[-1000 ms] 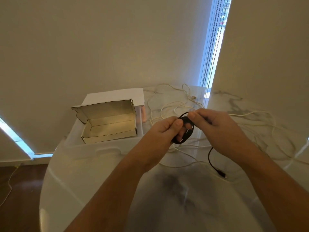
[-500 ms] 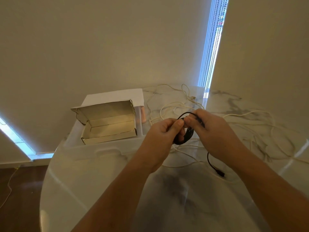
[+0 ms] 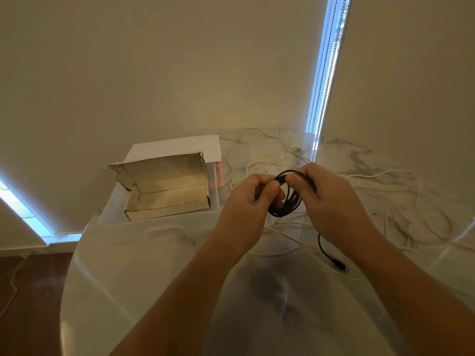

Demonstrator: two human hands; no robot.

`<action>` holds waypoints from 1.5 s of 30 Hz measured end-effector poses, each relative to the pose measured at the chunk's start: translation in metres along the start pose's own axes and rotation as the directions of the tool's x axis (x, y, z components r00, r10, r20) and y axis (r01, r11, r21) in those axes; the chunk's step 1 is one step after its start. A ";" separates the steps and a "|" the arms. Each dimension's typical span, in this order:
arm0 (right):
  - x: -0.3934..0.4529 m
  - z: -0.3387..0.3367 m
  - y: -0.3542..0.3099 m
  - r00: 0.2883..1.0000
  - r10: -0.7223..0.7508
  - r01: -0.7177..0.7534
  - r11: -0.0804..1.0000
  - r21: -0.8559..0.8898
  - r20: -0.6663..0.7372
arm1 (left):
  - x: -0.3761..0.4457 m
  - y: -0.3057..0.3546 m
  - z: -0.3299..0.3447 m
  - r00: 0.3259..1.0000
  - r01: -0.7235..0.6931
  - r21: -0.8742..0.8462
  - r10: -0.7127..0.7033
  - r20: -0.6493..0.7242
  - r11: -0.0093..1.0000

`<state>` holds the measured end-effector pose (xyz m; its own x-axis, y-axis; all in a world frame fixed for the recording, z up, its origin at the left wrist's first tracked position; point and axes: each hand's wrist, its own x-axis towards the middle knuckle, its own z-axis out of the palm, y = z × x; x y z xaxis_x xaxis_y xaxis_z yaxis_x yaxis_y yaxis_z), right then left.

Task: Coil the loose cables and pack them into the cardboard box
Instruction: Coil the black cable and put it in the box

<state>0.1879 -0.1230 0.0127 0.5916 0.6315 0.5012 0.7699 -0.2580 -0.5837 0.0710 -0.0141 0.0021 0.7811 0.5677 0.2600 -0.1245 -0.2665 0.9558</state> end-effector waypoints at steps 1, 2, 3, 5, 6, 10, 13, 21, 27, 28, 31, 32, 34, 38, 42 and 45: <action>0.000 0.000 0.001 1.000 0.004 -0.004 1.000 0.007 -0.007 | 0.000 0.000 0.000 1.000 -0.007 0.016 0.007 0.005 1.000; 0.000 0.001 0.001 1.000 0.010 -0.010 1.000 0.020 -0.013 | 0.000 0.001 0.001 1.000 -0.015 0.031 0.015 0.011 0.999; 0.000 0.001 0.002 1.000 0.015 -0.014 0.999 0.036 -0.017 | 0.000 0.001 0.001 1.000 -0.023 0.049 0.023 0.017 0.999; 0.000 0.001 0.002 1.000 0.020 -0.019 0.999 0.045 -0.016 | 0.001 0.002 0.001 0.999 -0.037 0.086 0.035 0.022 0.996; 0.000 0.001 0.002 1.000 0.022 -0.021 0.999 0.041 -0.014 | 0.001 0.002 0.000 0.999 -0.041 0.103 0.040 0.020 0.994; 0.001 -0.001 0.001 0.999 0.034 -0.034 0.996 0.079 -0.006 | 0.001 0.001 -0.001 0.998 -0.062 0.150 0.064 -0.007 0.987; 0.003 -0.005 -0.001 0.998 0.055 -0.058 0.983 0.175 0.021 | 0.001 -0.002 -0.001 0.997 -0.058 0.123 0.064 -0.049 0.991; 0.008 -0.018 0.010 0.985 0.029 -0.065 0.975 0.212 0.171 | 0.011 -0.006 -0.016 0.956 -0.006 -0.194 -0.052 -0.290 0.981; 0.010 -0.024 0.019 0.973 0.048 -0.064 0.996 0.060 0.227 | 0.015 -0.007 -0.026 0.924 -0.049 -0.324 -0.080 -0.373 0.945; 0.011 -0.024 0.022 0.975 0.054 -0.059 0.998 0.019 0.216 | 0.016 -0.008 -0.028 0.921 -0.055 -0.323 -0.077 -0.382 0.945; 0.013 -0.025 0.029 0.976 0.074 -0.060 0.995 -0.075 0.206 | 0.017 -0.008 -0.031 0.915 -0.063 -0.337 -0.080 -0.395 0.939; 0.013 -0.026 0.030 0.975 0.082 -0.061 0.993 -0.105 0.208 | 0.017 -0.008 -0.031 0.913 -0.064 -0.341 -0.083 -0.399 0.938; 0.012 -0.027 0.033 0.972 0.100 -0.069 0.986 -0.149 0.215 | 0.017 -0.007 -0.032 0.910 -0.070 -0.361 -0.089 -0.405 0.930; 0.012 -0.027 0.034 0.956 0.172 -0.145 0.981 -0.126 0.236 | 0.016 -0.004 -0.032 0.911 -0.085 -0.393 -0.089 -0.403 0.915; 0.014 -0.027 0.032 0.934 0.269 -0.306 0.942 0.139 0.234 | 0.016 -0.001 -0.029 0.924 -0.086 -0.430 -0.089 -0.371 0.899; 0.014 -0.026 0.026 0.929 0.315 -0.370 0.810 0.455 0.195 | 0.013 0.001 -0.021 0.945 -0.063 -0.477 -0.101 -0.311 0.877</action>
<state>0.2222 -0.1394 0.0211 0.7450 0.6483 0.1570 0.2957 -0.1099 -0.9489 0.0681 0.0094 0.0092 0.5608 0.8053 0.1924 -0.4504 0.1018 0.8870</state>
